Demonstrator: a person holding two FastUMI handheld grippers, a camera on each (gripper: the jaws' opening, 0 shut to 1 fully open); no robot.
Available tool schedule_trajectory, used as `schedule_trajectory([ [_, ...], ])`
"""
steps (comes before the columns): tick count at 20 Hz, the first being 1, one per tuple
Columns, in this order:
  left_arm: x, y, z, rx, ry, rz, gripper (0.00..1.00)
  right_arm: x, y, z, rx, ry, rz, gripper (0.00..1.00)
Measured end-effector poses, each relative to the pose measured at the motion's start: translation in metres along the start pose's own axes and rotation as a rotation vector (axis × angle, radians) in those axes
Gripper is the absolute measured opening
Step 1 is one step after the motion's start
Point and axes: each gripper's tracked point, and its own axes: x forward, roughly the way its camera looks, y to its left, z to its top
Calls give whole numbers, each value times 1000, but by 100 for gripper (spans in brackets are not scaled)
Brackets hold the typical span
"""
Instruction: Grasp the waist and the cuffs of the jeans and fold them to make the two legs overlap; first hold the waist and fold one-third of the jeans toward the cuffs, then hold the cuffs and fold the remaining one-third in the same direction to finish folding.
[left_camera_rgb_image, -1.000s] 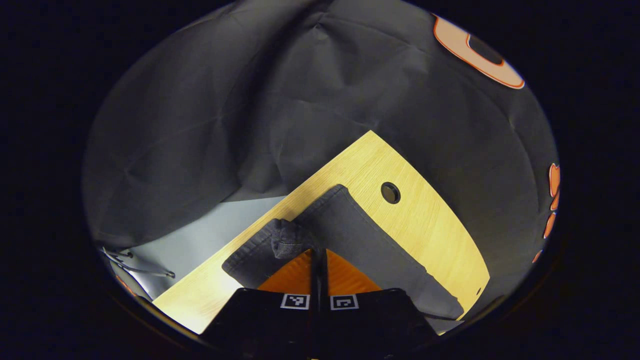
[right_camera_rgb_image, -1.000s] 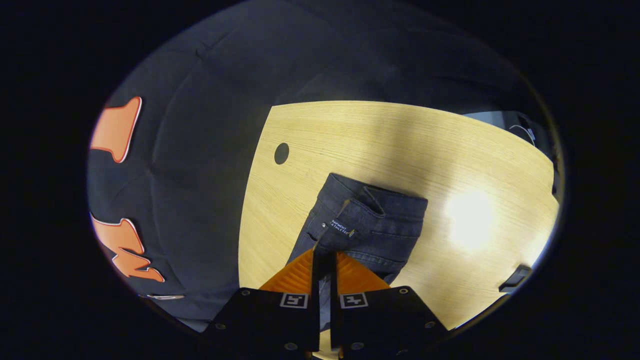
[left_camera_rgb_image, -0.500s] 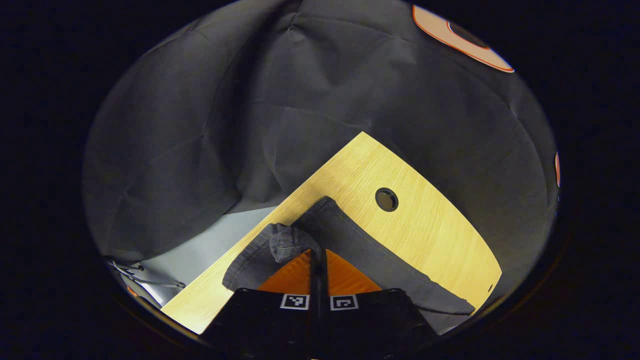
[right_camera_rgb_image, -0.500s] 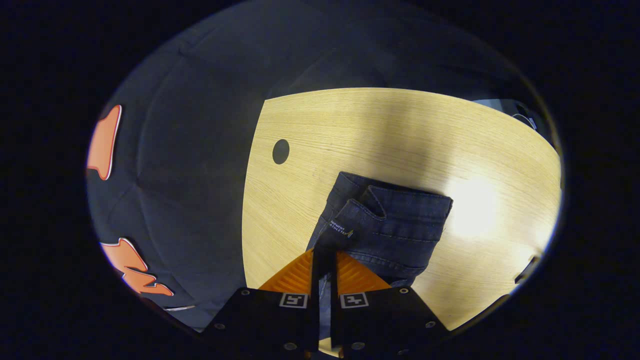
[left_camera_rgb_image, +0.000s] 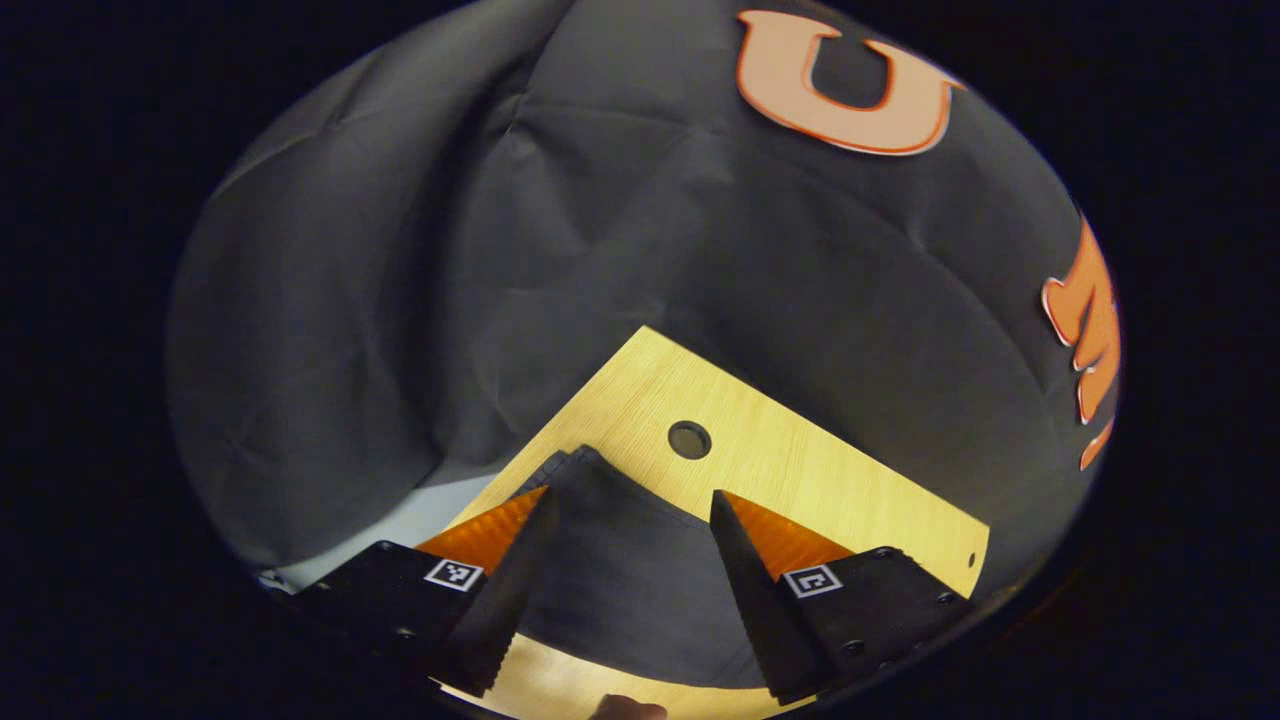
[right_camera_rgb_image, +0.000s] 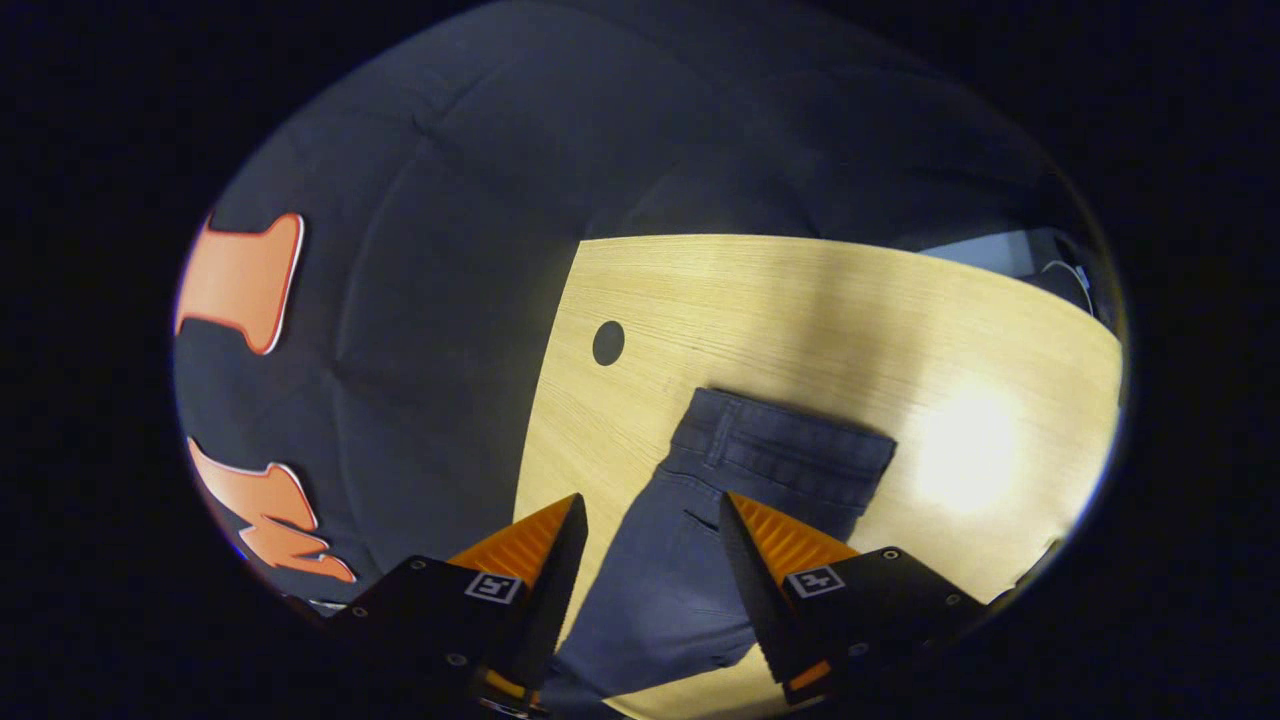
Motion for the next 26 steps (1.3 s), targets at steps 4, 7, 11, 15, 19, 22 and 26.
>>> schedule_trajectory([
  [4, -39, -33, 22, 161, -222, -43, 93, -12, -25, -7, -66, -34, -30, 96],
  [7, -88, -46, 36, 234, -376, -94, 93, -15, -47, -11, -133, -69, -70, 97],
  [11, -125, -51, 33, 250, -459, -161, 93, -6, -77, -28, -213, -49, -142, 97],
  [15, -172, -85, 22, 266, -513, -206, 93, 3, -93, -34, -255, -43, -187, 98],
  [19, -210, -97, 21, 303, -599, -168, 93, 17, -98, -34, -277, -36, -203, 98],
  [22, -240, -116, 18, 315, -673, -159, 98, 28, -99, -32, -270, -65, -206, 98],
  [26, -260, -135, -3, 315, -675, -184, 98, 40, -106, -40, -298, -68, -220, 98],
])
